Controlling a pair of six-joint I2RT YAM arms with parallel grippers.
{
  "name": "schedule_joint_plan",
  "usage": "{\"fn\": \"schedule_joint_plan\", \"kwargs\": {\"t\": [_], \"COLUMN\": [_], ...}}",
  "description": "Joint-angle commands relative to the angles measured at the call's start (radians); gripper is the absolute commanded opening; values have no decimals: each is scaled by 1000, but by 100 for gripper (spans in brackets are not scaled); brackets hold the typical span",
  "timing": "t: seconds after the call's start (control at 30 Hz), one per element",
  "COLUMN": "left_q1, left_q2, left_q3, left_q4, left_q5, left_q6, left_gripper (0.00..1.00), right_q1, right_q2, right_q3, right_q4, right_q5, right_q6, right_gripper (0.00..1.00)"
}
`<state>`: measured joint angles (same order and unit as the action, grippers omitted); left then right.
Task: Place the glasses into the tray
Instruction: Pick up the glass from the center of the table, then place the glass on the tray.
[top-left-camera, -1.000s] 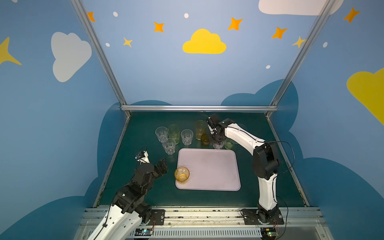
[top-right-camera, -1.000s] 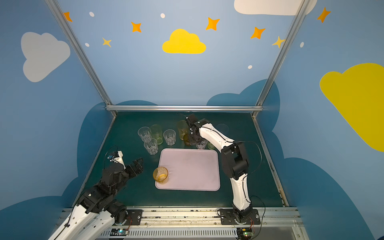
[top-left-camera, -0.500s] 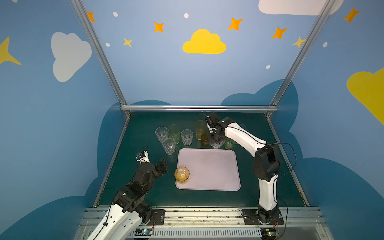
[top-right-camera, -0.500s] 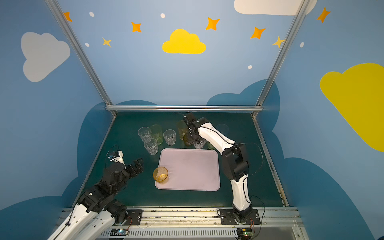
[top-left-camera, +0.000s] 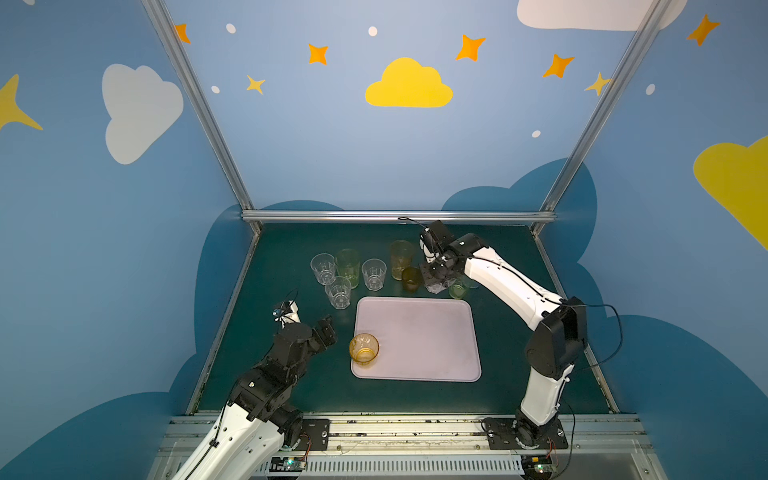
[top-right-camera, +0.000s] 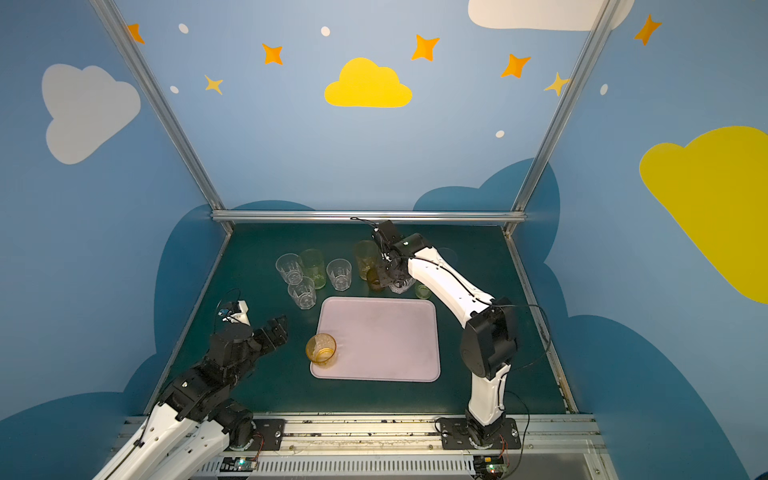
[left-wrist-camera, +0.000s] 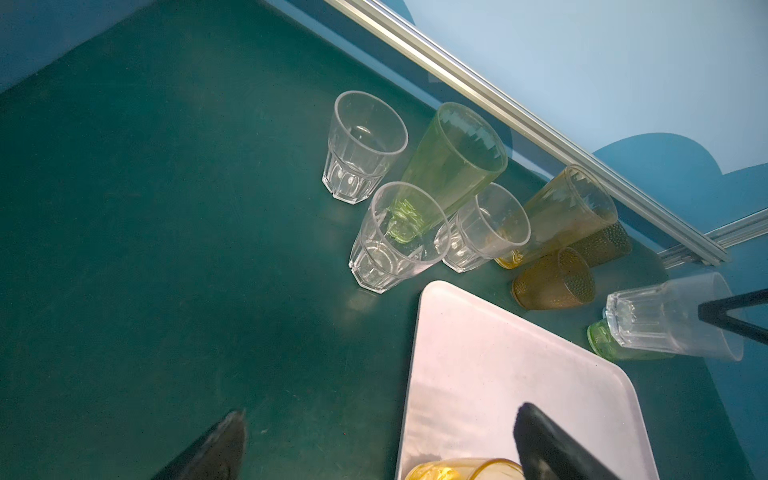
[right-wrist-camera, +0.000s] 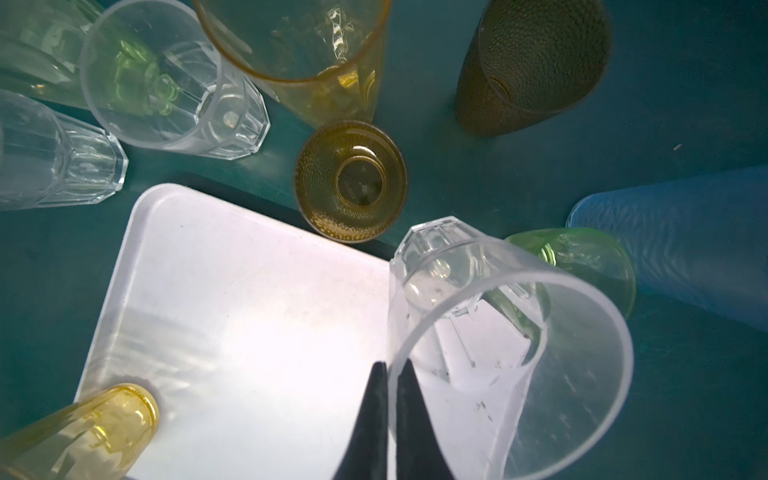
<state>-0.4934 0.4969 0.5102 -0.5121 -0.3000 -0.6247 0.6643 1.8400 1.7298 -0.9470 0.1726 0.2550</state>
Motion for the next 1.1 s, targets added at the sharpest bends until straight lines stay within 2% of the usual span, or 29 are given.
{"fn": "schedule_joint_plan", "kwargs": {"t": [0.0, 0.47, 0.67, 1.07], "left_q1": [3, 4, 3, 11], "left_q2": [9, 102, 122, 119], "left_q3": [10, 32, 39, 16], "left_q4": [17, 73, 69, 84], "left_q5": [2, 94, 89, 46], "left_q6": [9, -29, -20, -2], "left_gripper": [100, 100, 100, 100], "right_q1": [20, 142, 222, 397], "right_q2": [-71, -257, -309, -260], "right_q3": [-45, -223, -283, -298], "right_q4": [-6, -6, 9, 49], "right_q5": [25, 86, 106, 132], "right_q6": [20, 74, 111, 186], "right_gripper": [0, 0, 0, 0]}}
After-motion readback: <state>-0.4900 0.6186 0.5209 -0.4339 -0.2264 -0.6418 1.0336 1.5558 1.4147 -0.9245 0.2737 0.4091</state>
